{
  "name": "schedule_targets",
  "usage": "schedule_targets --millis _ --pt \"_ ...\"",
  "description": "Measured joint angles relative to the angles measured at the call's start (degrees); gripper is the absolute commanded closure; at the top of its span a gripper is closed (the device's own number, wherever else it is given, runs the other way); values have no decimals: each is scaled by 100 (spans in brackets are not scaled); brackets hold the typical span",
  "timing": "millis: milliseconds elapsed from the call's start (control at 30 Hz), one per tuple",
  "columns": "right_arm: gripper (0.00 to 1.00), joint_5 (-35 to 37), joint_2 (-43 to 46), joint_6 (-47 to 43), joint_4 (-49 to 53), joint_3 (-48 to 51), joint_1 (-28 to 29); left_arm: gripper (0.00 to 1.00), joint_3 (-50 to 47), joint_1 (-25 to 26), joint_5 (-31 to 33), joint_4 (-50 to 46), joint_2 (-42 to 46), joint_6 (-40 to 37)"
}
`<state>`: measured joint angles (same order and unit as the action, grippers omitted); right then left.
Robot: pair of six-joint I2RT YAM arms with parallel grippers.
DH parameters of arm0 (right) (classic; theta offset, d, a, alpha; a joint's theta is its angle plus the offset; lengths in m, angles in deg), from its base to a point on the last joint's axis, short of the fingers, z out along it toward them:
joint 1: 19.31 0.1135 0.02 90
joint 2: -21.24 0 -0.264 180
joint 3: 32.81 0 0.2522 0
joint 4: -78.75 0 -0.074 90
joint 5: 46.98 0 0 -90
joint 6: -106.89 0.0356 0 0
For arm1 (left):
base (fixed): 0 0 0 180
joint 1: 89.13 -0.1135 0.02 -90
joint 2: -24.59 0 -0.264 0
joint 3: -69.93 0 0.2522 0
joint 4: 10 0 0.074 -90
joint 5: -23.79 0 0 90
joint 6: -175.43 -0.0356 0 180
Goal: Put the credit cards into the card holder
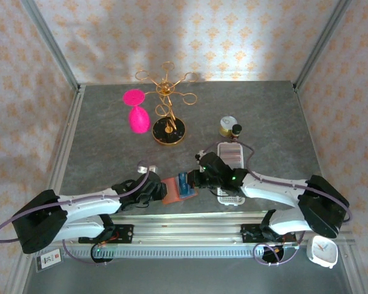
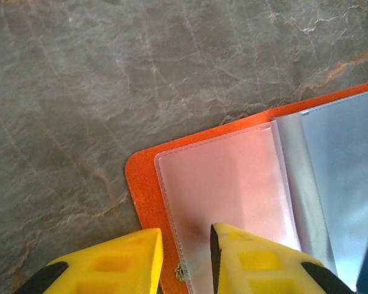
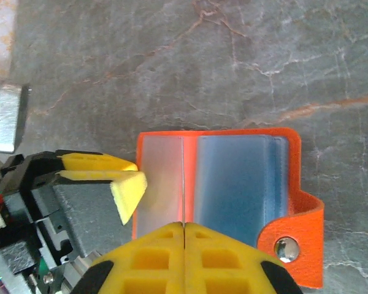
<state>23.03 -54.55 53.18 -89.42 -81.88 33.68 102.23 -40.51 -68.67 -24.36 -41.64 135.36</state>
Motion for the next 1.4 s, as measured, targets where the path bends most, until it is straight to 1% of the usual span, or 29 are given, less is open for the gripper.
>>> schedule_targets --millis 133,500,1400 --pt "100 50 -162 234 -282 125 0 71 83 -2 26 7 -133 -55" --pt "100 74 -175 686 -813 398 0 73 140 0 87 17 -254 -96" --pt "100 66 -83 1064 -1235 640 0 74 142 0 105 26 -275 -94"
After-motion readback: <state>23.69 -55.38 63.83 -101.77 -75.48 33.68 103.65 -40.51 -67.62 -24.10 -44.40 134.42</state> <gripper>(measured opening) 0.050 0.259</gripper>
